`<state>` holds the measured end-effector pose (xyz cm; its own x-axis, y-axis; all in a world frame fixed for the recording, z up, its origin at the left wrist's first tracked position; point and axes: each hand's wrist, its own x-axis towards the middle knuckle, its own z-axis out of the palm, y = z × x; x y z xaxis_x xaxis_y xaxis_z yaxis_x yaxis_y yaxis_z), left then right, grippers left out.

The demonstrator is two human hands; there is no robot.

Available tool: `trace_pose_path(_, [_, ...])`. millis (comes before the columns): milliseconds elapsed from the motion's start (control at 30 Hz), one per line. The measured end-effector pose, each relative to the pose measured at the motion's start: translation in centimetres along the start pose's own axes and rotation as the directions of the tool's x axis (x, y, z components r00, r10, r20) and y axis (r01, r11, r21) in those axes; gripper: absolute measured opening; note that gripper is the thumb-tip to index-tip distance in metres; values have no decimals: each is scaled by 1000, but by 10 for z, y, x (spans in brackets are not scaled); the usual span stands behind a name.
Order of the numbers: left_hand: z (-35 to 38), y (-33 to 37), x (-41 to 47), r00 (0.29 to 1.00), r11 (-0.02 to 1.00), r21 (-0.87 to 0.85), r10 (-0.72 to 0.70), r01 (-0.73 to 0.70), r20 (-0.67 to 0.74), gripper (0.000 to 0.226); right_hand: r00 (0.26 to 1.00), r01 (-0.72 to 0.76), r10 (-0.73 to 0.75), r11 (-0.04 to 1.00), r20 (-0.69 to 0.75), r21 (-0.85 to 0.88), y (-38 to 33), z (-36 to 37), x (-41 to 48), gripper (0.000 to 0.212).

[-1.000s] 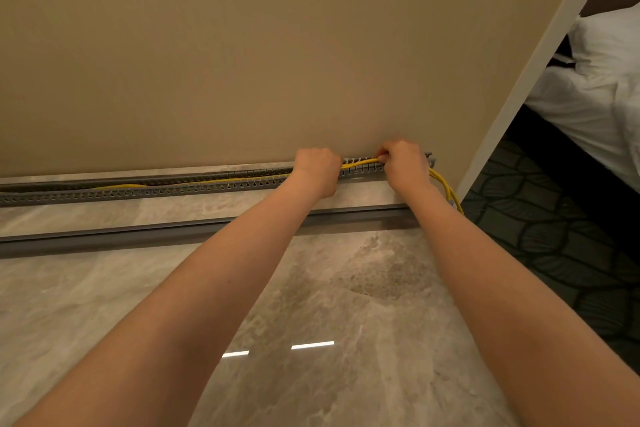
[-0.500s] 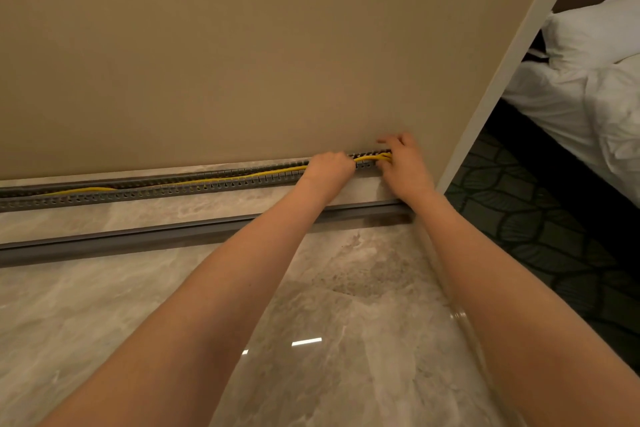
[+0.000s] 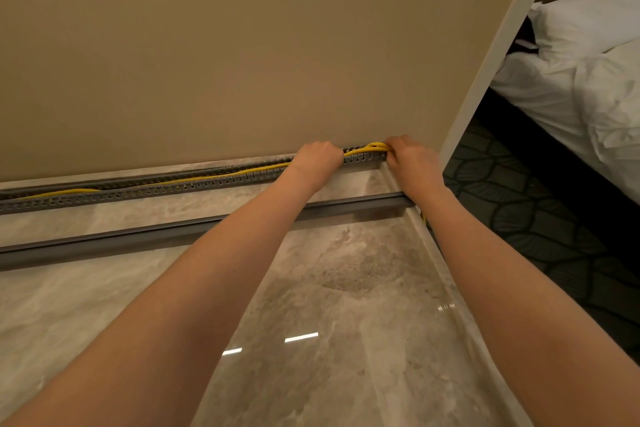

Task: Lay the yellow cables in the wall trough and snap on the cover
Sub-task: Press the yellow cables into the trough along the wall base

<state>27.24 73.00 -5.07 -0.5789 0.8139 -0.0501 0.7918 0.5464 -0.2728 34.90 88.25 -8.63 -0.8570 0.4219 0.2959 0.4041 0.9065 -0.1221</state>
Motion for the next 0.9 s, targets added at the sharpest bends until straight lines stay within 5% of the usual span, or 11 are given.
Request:
trace_pose_path(400, [-3, 24, 35, 995, 983, -182, -35, 18, -93, 28, 993, 50, -53, 998, 104, 28, 4, -6, 4, 43])
trace_pose_path(700, [-2, 18, 50, 986, 869, -487, -144, 84, -85, 25, 995, -49, 20, 947, 93, 317, 19, -9, 20, 29])
trace_pose_path(900, [-10, 19, 54, 989, 843, -525, -149, 115, -23, 25, 990, 80, -95, 988, 104, 132, 20, -16, 30, 23])
